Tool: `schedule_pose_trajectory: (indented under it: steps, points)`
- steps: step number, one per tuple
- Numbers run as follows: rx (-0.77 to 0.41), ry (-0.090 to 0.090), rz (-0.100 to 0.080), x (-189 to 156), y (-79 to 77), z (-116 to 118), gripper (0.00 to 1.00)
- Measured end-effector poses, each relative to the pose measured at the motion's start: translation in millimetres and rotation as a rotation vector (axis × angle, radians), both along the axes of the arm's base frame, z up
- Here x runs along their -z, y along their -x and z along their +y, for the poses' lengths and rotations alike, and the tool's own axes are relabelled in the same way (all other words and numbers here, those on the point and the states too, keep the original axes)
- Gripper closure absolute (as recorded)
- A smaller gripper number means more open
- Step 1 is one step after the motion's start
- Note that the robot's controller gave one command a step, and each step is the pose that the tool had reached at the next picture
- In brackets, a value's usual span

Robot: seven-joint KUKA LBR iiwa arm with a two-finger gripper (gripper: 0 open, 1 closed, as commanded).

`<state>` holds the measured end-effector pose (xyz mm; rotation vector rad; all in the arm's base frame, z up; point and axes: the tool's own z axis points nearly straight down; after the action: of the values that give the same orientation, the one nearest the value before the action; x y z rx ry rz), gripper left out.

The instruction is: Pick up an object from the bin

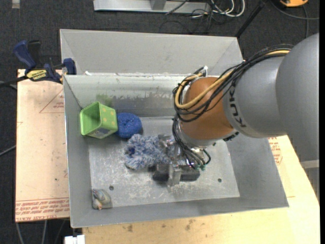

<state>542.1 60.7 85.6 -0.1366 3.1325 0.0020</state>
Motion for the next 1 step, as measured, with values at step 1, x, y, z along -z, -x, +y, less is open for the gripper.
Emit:
schedule_pose_trajectory:
  steps: [1]
  points:
    - [0.188, -0.003, -0.006, 11.5, -5.3, 4.6, 1.0]
